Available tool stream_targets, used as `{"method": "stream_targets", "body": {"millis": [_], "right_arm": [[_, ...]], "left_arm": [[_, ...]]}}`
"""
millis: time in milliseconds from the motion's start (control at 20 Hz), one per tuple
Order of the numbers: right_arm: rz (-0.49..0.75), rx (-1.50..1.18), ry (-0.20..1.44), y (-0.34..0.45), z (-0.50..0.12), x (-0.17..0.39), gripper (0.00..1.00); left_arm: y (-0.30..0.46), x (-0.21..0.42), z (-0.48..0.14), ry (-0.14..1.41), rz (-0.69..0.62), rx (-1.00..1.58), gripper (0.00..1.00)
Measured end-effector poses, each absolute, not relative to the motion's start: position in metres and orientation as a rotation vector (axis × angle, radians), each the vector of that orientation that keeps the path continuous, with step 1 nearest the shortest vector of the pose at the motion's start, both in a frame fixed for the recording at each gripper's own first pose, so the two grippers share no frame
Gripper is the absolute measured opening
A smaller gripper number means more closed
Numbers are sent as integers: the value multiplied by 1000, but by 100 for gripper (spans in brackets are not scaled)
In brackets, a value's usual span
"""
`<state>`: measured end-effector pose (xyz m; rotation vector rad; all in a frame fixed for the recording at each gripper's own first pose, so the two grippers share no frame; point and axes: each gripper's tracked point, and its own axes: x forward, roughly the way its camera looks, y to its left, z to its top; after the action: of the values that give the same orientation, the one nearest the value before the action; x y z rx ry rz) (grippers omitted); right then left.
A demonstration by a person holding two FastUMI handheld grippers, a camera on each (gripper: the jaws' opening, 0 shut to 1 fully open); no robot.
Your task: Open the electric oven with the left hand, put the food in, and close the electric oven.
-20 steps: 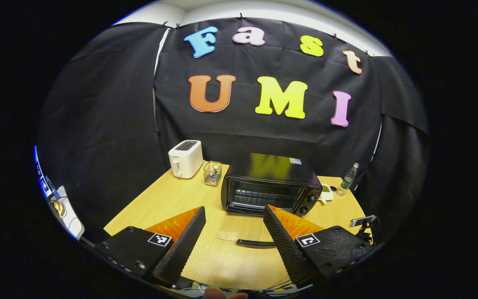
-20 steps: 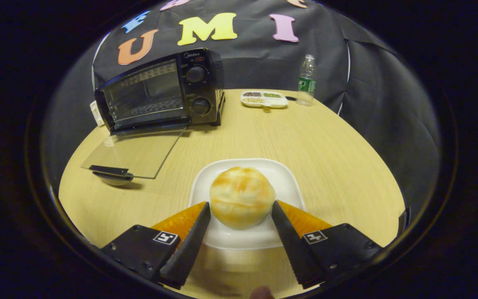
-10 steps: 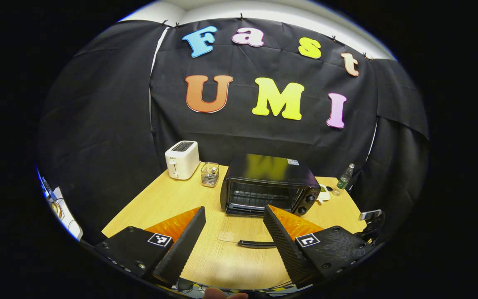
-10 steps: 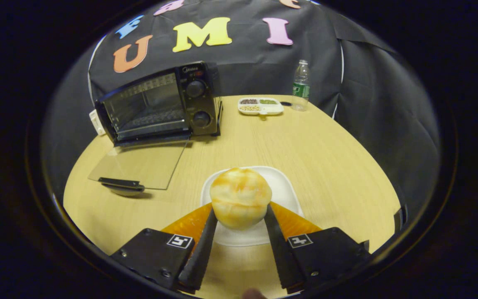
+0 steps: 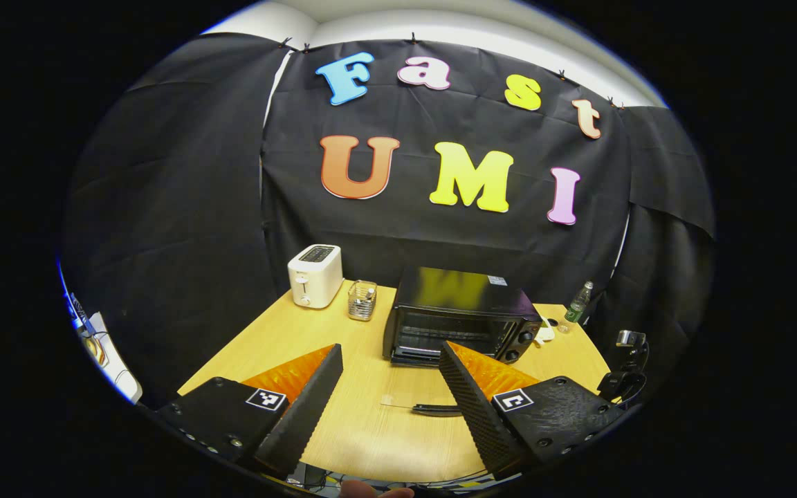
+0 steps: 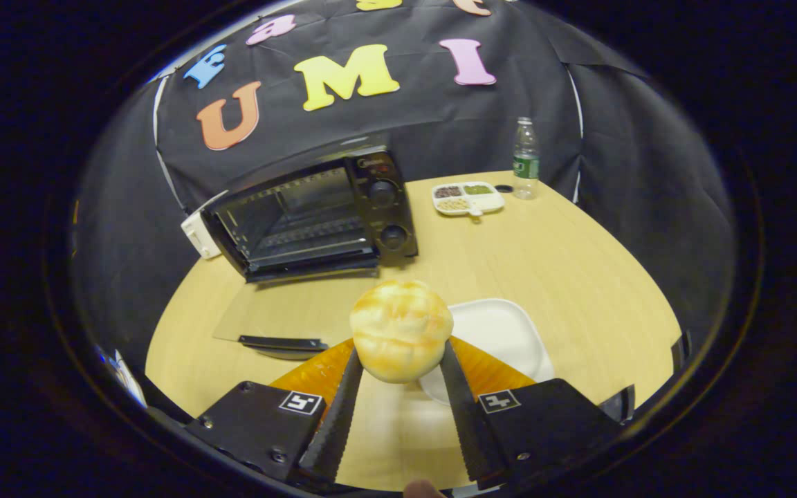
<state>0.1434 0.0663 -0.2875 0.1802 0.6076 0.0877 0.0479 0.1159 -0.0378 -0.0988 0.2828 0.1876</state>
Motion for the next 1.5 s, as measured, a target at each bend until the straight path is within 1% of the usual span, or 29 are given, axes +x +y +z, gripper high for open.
{"method": "stream_targets", "body": {"millis": [150,400,600,850,1050,1200,1300,1350,1450,1500], "right_arm": [[141,220,562,114,-276,175,67],[152,337,529,173,-279,235,67],[115,417,497,200,-286,280,67],[18,499,445,210,-291,331,67],[-42,512,408,215,-298,357,67],[-61,484,386,218,-303,371,67],[-61,456,375,221,-302,379,69],[-61,446,376,222,-304,380,73],[-68,448,377,222,-307,379,76],[-64,457,371,223,-305,376,80]], "left_arm": [[134,33,-30,275,232,-120,93],[169,5,-32,290,318,-92,93],[188,-11,-37,316,358,-71,93],[205,-26,-46,358,361,-49,93],[227,-37,-51,377,377,-43,93],[237,-42,-59,393,378,-46,93],[238,-42,-61,399,362,-40,93],[239,-42,-60,396,352,-31,93],[242,-41,-63,399,338,-16,93],[243,-40,-63,400,330,-14,93]]}}
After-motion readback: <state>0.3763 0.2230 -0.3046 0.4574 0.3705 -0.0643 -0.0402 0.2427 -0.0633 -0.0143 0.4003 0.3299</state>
